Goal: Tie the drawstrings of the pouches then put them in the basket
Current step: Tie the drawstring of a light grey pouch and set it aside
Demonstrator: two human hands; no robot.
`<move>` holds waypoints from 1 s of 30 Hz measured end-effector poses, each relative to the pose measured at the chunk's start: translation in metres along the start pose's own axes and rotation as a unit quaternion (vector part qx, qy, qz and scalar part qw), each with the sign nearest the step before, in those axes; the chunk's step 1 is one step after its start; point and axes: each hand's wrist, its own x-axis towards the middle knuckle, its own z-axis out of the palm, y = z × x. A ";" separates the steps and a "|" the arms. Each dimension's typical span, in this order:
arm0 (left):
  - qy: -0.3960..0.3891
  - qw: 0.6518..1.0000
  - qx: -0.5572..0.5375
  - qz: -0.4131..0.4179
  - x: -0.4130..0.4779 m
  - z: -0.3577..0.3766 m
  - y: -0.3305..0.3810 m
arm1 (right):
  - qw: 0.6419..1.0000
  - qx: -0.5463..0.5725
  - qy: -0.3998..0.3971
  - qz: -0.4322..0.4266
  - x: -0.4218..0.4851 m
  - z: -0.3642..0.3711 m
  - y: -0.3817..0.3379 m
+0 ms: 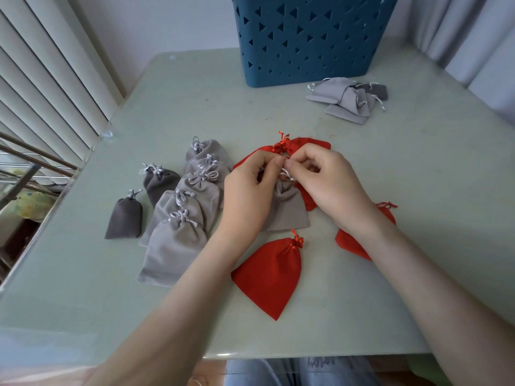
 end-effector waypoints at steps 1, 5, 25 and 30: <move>0.001 1.000 0.000 -0.003 0.000 0.000 0.000 | 1.000 -0.019 0.005 -0.022 0.000 0.000 -0.001; -0.006 0.999 -0.033 -0.040 0.004 0.000 -0.001 | 0.982 -0.111 0.066 -0.137 -0.001 -0.001 -0.005; -0.028 0.996 -0.074 -0.026 0.002 -0.008 0.002 | 0.989 0.098 -0.108 0.034 0.004 -0.007 0.001; -0.021 0.999 -0.016 0.023 0.002 -0.010 0.002 | 0.982 0.123 -0.137 0.026 0.002 -0.013 -0.005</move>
